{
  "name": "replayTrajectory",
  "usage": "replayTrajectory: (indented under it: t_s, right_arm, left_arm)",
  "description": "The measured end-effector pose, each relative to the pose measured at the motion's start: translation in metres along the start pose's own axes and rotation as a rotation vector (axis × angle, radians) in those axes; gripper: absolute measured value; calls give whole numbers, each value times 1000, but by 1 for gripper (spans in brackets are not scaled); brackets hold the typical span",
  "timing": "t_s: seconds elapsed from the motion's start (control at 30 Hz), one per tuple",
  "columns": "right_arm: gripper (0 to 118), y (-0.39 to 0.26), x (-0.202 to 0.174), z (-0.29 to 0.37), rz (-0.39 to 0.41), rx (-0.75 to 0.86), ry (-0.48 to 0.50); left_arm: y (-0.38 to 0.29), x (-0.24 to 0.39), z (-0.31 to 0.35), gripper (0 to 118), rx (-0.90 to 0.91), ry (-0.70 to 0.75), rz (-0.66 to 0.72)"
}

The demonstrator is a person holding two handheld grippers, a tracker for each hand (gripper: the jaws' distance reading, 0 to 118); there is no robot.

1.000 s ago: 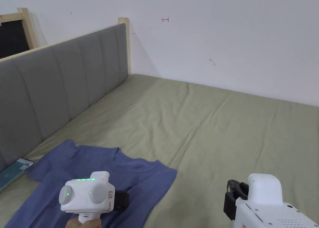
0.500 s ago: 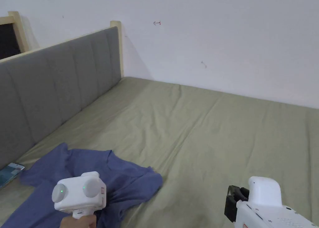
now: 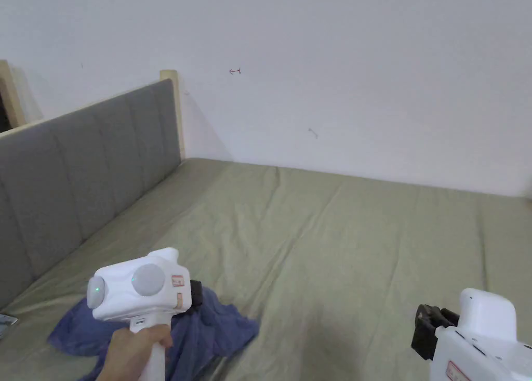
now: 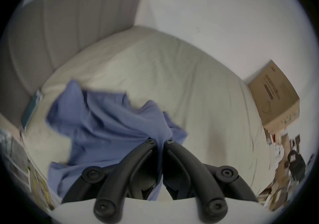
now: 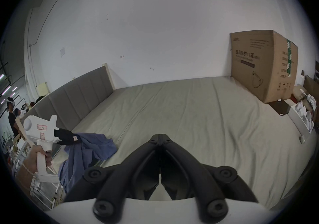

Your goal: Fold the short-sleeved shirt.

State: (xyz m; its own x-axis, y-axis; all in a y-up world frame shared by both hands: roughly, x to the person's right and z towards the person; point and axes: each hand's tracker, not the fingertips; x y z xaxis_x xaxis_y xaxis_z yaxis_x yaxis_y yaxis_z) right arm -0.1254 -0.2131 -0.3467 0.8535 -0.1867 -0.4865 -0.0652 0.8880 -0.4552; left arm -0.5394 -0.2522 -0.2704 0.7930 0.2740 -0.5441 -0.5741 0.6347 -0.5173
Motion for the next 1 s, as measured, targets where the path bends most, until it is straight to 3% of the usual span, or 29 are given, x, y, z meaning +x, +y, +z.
replayTrajectory:
  t_s: [0.23, 0.43, 0.6, 0.77, 0.83, 0.9, 0.93, 0.97, 1.0]
  right_arm:
    - [0, 19, 49, 32, -79, 88, -117]
    - [0, 26, 102, 67, -166, 148, -249]
    - [0, 16, 141, 88, -207, 147, -342]
    - [0, -7, 169, 89, -244, 77, -398]
    - [0, -16, 175, 87, -251, 50, -413]
    - [0, -22, 179, 83, -253, 26, -420]
    - [0, -24, 180, 81, -255, 16, -425]
    - [0, -25, 182, 78, -257, 8, -425]
    - [0, -25, 182, 76, -260, 3, -422]
  left_arm:
    - [13, 131, 28, 3, 78, -301, -132]
    - [-30, 251, 45, 3, 51, -654, -258]
    - [-109, 322, -6, 3, -162, -674, -433]
    - [-197, 344, -78, 3, -357, -533, -582]
    - [-217, 344, -92, 3, -399, -490, -620]
    - [-219, 338, -92, 4, -406, -499, -572]
    - [-217, 337, -91, 8, -393, -519, -560]
    - [-215, 338, -90, 21, -386, -507, -564]
    - [-210, 339, -90, 21, -380, -496, -572]
